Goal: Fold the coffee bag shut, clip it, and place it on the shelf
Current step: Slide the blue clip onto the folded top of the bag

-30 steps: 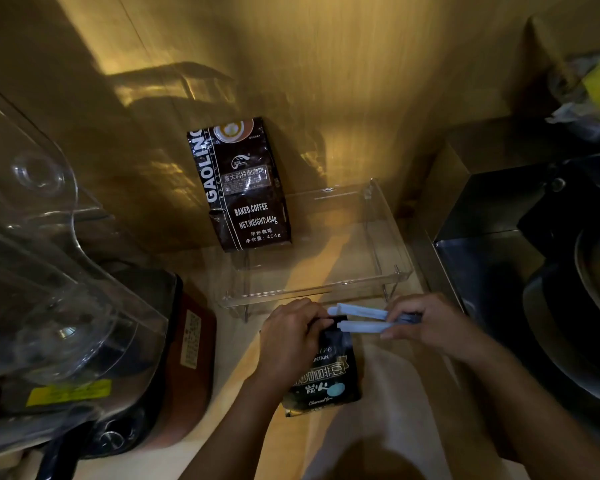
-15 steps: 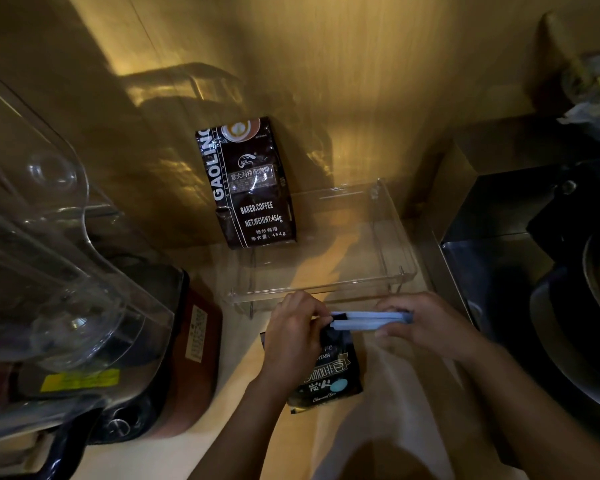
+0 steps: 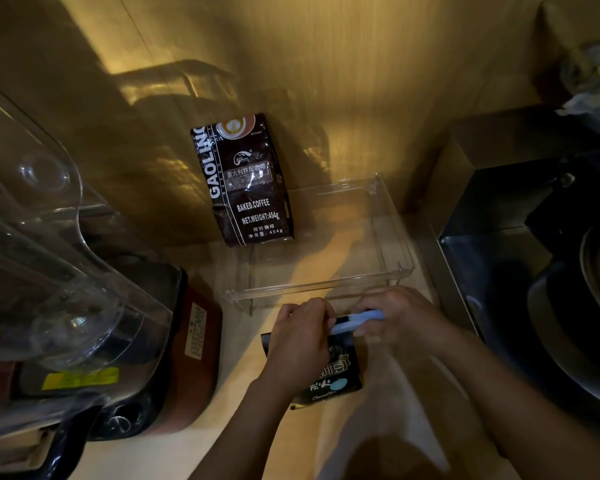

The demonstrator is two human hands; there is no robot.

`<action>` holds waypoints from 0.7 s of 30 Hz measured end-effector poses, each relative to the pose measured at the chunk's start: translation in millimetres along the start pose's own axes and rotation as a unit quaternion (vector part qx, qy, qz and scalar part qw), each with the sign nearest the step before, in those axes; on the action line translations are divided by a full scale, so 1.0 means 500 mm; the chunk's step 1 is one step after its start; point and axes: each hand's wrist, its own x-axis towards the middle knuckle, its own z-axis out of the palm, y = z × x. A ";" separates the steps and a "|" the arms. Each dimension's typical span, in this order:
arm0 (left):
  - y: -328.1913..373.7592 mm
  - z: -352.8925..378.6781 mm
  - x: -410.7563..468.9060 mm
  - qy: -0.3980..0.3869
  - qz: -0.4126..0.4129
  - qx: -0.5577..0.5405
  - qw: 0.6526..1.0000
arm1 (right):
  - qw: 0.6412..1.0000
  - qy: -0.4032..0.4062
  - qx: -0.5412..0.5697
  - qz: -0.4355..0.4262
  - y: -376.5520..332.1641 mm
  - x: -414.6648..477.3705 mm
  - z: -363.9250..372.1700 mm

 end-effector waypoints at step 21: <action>-0.009 -0.030 0.027 -0.101 -0.036 -0.084 0.991 | 0.952 0.084 0.271 0.114 0.042 -0.049 0.017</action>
